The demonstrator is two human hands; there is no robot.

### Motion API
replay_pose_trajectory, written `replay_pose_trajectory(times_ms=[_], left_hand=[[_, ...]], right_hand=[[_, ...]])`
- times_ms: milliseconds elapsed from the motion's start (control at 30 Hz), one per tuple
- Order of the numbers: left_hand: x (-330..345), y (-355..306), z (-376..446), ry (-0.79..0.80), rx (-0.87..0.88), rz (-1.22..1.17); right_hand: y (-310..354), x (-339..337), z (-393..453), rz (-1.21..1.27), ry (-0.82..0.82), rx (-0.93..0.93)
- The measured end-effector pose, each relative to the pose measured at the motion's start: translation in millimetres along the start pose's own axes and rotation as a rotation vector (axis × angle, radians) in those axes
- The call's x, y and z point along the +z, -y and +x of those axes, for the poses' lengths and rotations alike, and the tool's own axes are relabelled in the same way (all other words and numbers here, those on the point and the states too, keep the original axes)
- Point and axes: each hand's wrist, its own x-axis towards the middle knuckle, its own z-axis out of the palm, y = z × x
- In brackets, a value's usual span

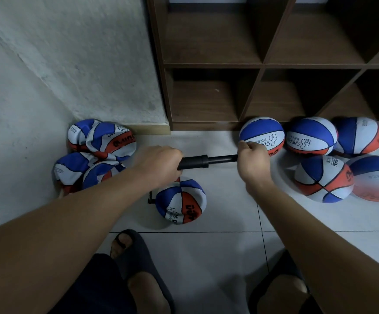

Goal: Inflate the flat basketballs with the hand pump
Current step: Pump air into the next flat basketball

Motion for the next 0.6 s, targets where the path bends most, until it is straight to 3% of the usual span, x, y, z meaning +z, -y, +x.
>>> replay_pose_trajectory(times_ms=[600], left_hand=[[-6.1,-9.7,-0.5,0.021,0.054,0.003]], right_hand=[[2.2,33.6,-33.1,-0.018,0.194,-0.012]])
